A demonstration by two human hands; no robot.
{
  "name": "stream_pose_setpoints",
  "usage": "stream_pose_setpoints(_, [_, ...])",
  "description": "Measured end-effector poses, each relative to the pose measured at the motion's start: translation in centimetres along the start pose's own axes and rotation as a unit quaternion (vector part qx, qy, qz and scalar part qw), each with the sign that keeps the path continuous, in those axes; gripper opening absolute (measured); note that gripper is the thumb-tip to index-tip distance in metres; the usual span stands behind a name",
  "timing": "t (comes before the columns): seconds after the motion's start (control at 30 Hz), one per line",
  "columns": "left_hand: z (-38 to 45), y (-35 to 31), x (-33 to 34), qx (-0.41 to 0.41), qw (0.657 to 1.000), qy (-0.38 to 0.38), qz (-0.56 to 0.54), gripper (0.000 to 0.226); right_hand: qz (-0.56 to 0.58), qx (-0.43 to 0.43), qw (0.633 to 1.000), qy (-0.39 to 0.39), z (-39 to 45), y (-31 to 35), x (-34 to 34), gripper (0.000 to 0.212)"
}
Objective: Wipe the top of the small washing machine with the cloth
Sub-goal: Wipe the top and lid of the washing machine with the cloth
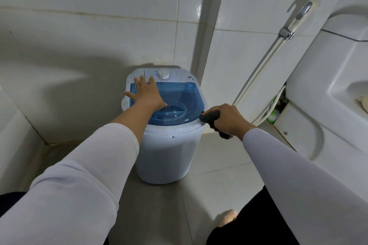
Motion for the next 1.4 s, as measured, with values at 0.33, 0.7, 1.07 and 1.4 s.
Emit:
stream_pose_setpoints(0.33, [-1.2, 1.8, -2.1, 0.019, 0.997, 0.063, 0.043, 0.114, -0.043, -0.018, 0.997, -0.054, 0.4, 0.6, 0.2, 0.031])
stream_pose_setpoints(0.7, [-1.7, 3.4, -1.5, 0.005, 0.995, 0.089, 0.040, 0.114, -0.042, -0.003, 0.999, -0.010, -0.7, 2.7, 1.2, 0.034])
stream_pose_setpoints(1.07, [-2.2, 3.5, -1.3, 0.037, 0.997, 0.062, 0.041, 0.111, -0.077, -0.039, 0.996, -0.003, -2.4, 5.4, 2.8, 0.020])
stream_pose_setpoints(1.4, [-2.1, 3.8, -1.2, 0.041, 0.997, 0.049, 0.031, 0.114, -0.162, -0.143, 0.976, -0.002, -3.3, 8.7, 5.2, 0.025])
Point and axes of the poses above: each hand's wrist, its own z-axis towards the middle knuckle, its own x-axis out of the palm, y = z × x, the point moved 2 cm from there along z, towards the middle knuckle, and after that the axes turned 9 degrees about -z, right-handed, at the moved point
